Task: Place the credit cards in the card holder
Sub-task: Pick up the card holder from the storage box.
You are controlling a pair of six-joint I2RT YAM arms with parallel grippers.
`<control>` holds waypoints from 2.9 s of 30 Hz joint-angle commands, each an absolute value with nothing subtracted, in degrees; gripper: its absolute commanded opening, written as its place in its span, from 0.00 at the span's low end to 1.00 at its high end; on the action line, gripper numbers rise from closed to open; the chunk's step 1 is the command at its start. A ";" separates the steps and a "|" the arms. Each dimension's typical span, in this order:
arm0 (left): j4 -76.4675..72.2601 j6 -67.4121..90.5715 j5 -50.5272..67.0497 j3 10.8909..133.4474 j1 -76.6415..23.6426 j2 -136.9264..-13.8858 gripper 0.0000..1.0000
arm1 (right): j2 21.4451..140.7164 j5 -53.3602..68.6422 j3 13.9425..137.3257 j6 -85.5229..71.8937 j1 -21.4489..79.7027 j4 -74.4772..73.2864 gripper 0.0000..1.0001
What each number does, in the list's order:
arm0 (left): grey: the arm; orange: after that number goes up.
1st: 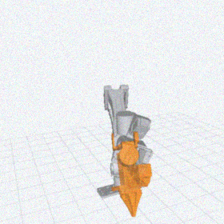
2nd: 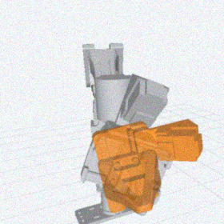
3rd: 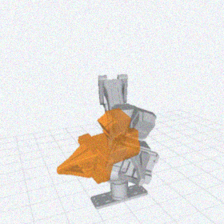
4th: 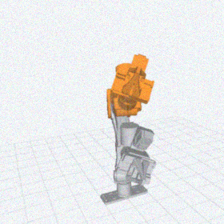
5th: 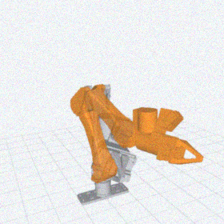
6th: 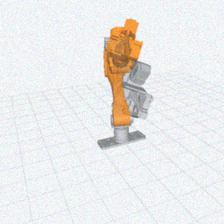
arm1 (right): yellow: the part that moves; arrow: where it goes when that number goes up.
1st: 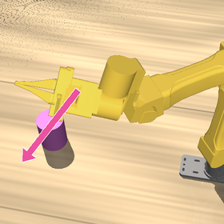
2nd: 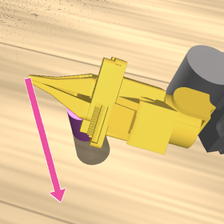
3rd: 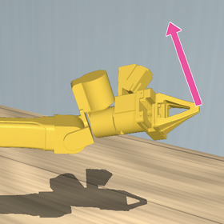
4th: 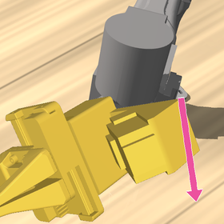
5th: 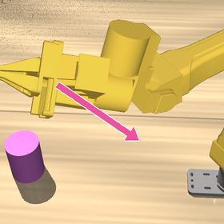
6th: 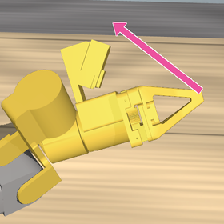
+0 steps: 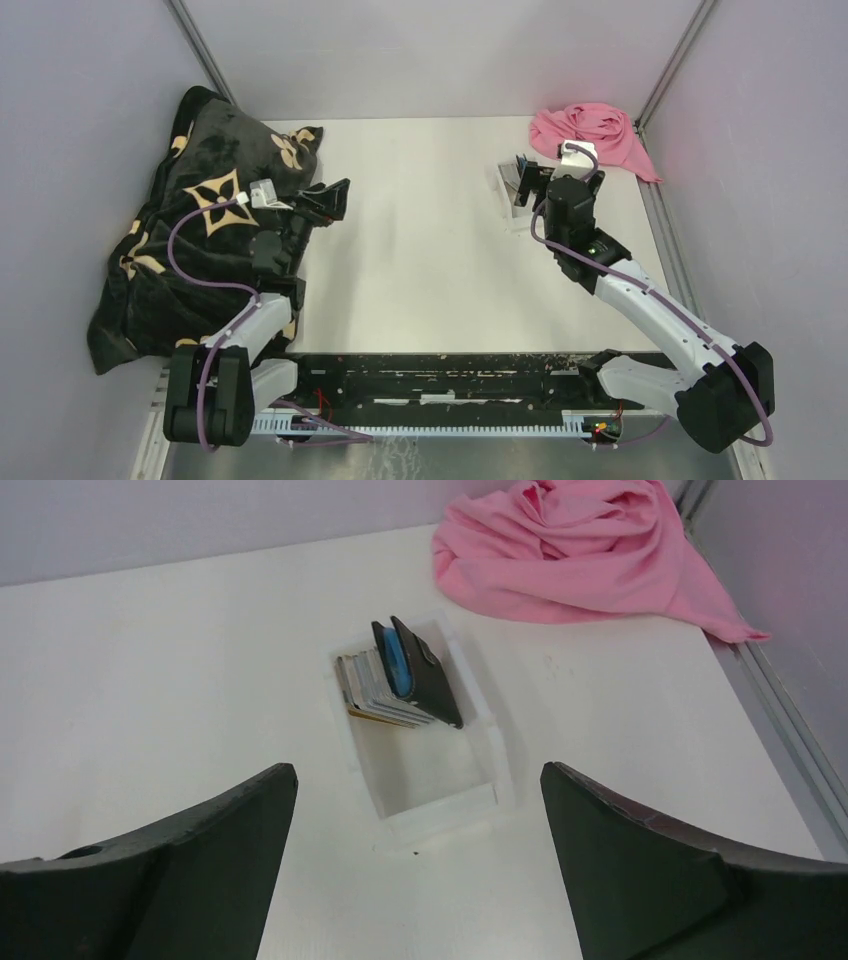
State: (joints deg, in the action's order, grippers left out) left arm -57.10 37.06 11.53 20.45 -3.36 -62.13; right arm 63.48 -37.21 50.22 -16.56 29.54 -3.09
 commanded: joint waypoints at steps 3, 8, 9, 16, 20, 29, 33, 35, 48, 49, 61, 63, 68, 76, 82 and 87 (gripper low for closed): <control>-69.52 54.64 12.02 23.45 -4.15 -70.25 0.95 | 64.38 -27.94 49.20 -11.24 29.74 12.33 0.99; -51.16 41.61 -1.31 29.24 -14.60 -70.24 0.96 | 75.07 -29.49 61.73 -6.81 29.74 -0.84 0.96; -48.30 38.51 -5.46 30.40 -17.34 -70.52 0.96 | 77.14 -30.31 63.56 -5.93 29.79 -2.56 0.94; -44.08 35.71 -15.96 34.85 -26.60 -79.15 0.96 | 88.07 -35.47 72.48 -3.21 29.65 -8.25 0.89; -43.37 34.47 -17.50 36.87 -28.89 -82.02 0.95 | 93.34 -35.75 77.99 -4.19 28.26 -11.62 0.80; -40.71 33.00 -19.28 40.33 -31.74 -84.70 0.94 | 102.91 -30.03 87.23 -5.90 22.96 -17.98 0.77; -40.26 33.31 -19.18 41.83 -32.67 -86.02 0.95 | 105.59 -27.38 90.32 -5.60 21.57 -20.52 0.79; -40.26 33.40 -19.41 42.32 -33.08 -86.50 0.95 | 106.99 -26.29 91.65 -5.54 21.00 -21.47 0.79; -39.12 33.18 -17.90 45.30 -33.95 -90.54 0.95 | 114.43 -23.19 97.17 -5.45 18.32 -25.22 0.76; -39.18 33.22 -17.80 45.41 -33.99 -90.68 0.95 | 114.65 -22.76 97.39 -5.45 18.14 -25.37 0.75; -40.03 33.97 -17.49 45.97 -34.19 -92.88 0.94 | 117.52 -20.17 100.48 -4.55 16.14 -27.92 0.54; -40.16 34.01 -17.46 46.12 -34.20 -93.24 0.94 | 118.12 -19.58 101.23 -4.55 15.85 -28.53 0.50; -40.46 34.31 -17.32 46.12 -34.27 -93.93 0.94 | 119.79 -19.25 102.72 -4.47 15.50 -29.79 0.44; -39.74 35.33 -16.89 46.13 -34.36 -93.44 0.94 | 118.10 -21.37 103.28 -3.95 15.48 -31.08 0.04; -37.75 35.95 -16.44 46.32 -34.79 -91.46 0.94 | 114.26 -24.40 102.65 -4.36 15.47 -31.31 0.01; -35.76 35.99 -15.85 46.03 -34.89 -87.76 0.94 | 108.03 -24.99 100.20 -5.91 15.83 -29.93 0.01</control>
